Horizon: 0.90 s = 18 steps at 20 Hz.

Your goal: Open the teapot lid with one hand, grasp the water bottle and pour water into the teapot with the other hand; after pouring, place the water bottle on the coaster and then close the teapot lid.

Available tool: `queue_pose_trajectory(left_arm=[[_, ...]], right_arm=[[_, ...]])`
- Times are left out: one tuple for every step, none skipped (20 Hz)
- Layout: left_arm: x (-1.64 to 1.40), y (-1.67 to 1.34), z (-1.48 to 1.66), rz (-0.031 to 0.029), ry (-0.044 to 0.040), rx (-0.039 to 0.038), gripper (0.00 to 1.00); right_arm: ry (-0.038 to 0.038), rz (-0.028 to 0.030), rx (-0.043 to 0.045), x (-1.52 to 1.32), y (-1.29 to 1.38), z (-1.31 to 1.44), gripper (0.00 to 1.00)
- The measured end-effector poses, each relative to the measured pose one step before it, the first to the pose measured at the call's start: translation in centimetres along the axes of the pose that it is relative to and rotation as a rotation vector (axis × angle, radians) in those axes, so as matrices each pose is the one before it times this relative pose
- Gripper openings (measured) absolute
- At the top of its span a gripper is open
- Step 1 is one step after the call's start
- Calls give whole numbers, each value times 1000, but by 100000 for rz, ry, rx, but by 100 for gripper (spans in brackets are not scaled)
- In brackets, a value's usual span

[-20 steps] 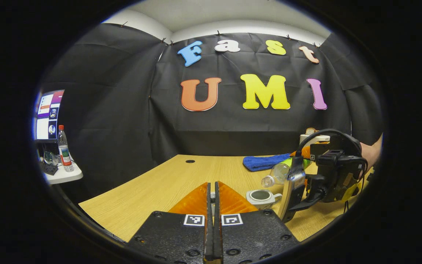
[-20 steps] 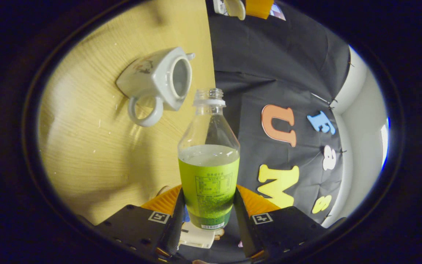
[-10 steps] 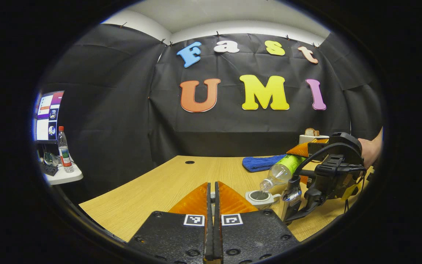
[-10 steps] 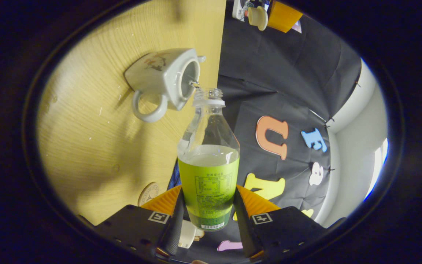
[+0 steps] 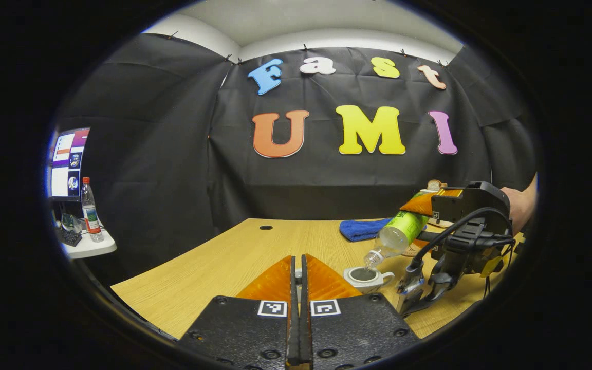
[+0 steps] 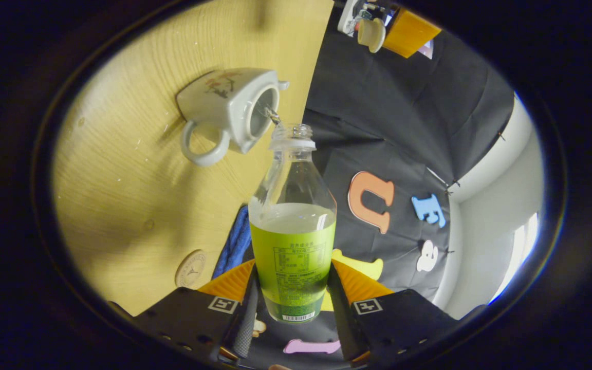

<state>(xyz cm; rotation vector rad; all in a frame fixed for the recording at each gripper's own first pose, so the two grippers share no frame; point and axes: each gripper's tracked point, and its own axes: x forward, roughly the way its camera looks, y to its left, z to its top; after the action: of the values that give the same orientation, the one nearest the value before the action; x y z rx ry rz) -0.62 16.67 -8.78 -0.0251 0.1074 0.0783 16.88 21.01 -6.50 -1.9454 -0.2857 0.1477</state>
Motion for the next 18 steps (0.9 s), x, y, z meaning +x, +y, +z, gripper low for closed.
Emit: queue_pose_trajectory(left_arm=[[-38, 75, 8, 9, 27, -25, 3], [34, 1, 21, 35, -126, 27, 2], [-68, 57, -13, 4, 109, -71, 2], [-3, -22, 22, -50, -58, -6, 2], [71, -66, -33, -29, 100, 80, 2], [44, 11, -38, -58, 48, 76, 2], [42, -49, -14, -71, -56, -2, 2], [103, -16, -34, 30, 102, -114, 3], [44, -83, -37, -105, 10, 3, 2], [-78, 9, 16, -34, -154, 106, 2], [-62, 43, 78, -3, 22, 19, 2], [-48, 44, -18, -3, -118, -34, 3], [5, 82, 59, 10, -39, -4, 2], [40, 31, -63, 27, -37, -49, 2], [48, -47, 12, -102, -67, 149, 2], [18, -62, -20, -25, 76, 97, 3], [-57, -9, 58, -38, -38, -7, 2], [-49, 53, -13, -64, -18, 43, 2]], right_arm=[[-11, 5, -519, 81, 55, 57, 67], [44, -109, -595, 23, -13, -19, 65], [-289, -495, -927, 10, -132, 49, 66], [-42, -488, -785, 51, -63, 14, 66], [-326, -275, -685, -37, -89, 77, 67], [-256, -514, -703, -39, -162, 6, 67], [-185, -669, -975, 18, -213, 21, 66], [-228, -767, -771, 71, -212, -1, 66], [4, -595, -818, -3, -203, -65, 66], [-107, -422, -761, 67, -133, 19, 67], [-56, -477, -752, 24, -127, -16, 67], [-234, -552, -745, -8, -193, 1, 67], [-181, -461, -545, -129, -180, 44, 67], [-59, -138, -486, 2, -67, 60, 67], [-252, -115, -355, -13, -41, 93, 66], [-132, -198, -338, 85, -1, 56, 66], [-150, -403, -570, -63, -81, 34, 65], [-52, -321, -831, -40, -139, -6, 66]])
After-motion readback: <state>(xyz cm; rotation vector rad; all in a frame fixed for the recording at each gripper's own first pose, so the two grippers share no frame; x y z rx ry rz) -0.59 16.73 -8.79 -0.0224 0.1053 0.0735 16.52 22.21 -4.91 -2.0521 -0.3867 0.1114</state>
